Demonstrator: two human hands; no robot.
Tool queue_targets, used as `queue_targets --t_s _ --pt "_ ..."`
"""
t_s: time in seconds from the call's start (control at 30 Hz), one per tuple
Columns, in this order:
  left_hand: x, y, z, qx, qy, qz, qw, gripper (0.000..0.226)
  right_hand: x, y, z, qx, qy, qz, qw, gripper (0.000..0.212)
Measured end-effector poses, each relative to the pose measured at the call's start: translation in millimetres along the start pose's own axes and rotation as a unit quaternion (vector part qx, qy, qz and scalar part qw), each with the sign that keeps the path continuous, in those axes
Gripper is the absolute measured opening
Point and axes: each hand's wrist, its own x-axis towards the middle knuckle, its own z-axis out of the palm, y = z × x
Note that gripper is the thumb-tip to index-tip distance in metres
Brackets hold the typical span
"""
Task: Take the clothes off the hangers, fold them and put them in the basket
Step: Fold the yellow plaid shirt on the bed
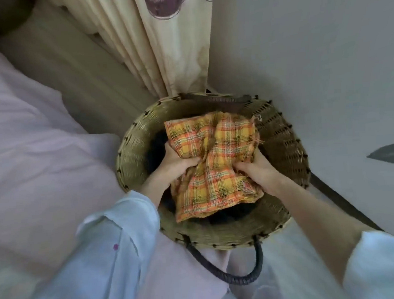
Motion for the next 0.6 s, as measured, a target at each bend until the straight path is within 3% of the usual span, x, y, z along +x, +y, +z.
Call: queue_targets --t_s 0.17,0.33,0.4,0.47,0.53,0.6 --pt "110.6 -79.0 39.4 0.056 0.075 -0.06 0.994 0.09 113.5 81.0 6.4 -0.112 0.02 0.007 0.993 0.064" --pt "197.0 -155.2 67.0 0.122 0.129 -0.074 0.981 0.08 201.7 153.8 21.1 -0.109 -0.03 0.001 0.994 0.069" --pt "212.8 -176.1 72.2 0.217 0.141 -0.057 0.964 0.077 222.7 176.3 22.6 -0.145 -0.036 0.008 0.989 0.071" --pt "218.3 -193.6 79.5 0.349 0.168 -0.043 0.921 0.08 237.4 196.9 18.2 -0.193 0.003 0.013 0.981 0.07" --pt "214.7 -195.2 84.7 0.412 0.219 0.028 0.884 0.072 236.4 199.4 11.0 -0.297 0.11 0.003 0.949 0.058" --pt "213.4 -187.0 85.9 0.454 0.208 0.145 0.854 0.065 229.9 187.8 6.7 -0.43 0.177 -0.062 0.883 0.044"
